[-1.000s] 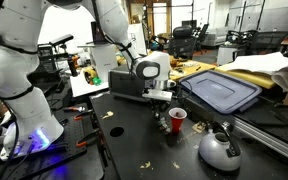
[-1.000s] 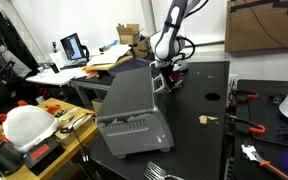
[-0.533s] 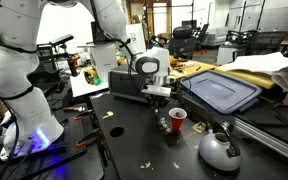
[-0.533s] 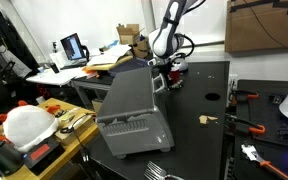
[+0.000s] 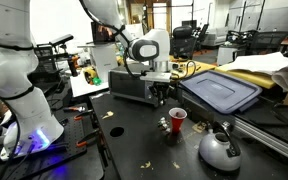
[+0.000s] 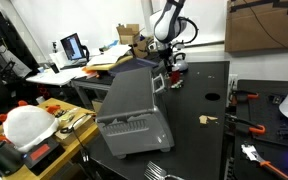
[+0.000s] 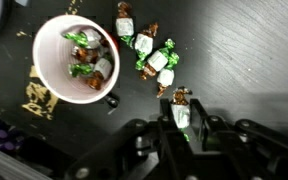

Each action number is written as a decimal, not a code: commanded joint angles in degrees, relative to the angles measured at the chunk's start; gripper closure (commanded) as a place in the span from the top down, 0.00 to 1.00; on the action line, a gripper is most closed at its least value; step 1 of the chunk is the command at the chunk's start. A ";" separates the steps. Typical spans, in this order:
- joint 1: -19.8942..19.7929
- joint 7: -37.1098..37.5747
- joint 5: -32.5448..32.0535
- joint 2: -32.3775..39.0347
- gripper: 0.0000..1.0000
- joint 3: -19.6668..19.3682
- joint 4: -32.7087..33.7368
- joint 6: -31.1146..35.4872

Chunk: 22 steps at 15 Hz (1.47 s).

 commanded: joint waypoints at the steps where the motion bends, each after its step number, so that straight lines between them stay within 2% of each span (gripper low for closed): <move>1: 1.67 7.49 -4.84 -3.94 0.06 -4.46 -1.07 0.33; 6: 1.94 17.13 -13.29 -2.78 0.06 -8.57 0.85 1.80; 10: 1.85 21.31 -15.28 -0.61 0.06 -9.10 1.31 2.57; 11: 1.59 21.25 -14.76 -0.03 0.49 -8.74 1.48 2.43; 12: 1.53 21.66 -14.57 0.35 0.50 -8.64 1.51 2.54; 15: 1.36 21.82 -13.56 0.03 0.72 -7.99 0.64 3.10; 19: 0.99 19.59 -10.16 -4.95 0.99 -5.62 -2.65 0.94; 22: 1.84 21.55 -7.52 -7.47 1.00 -4.89 -3.67 -1.93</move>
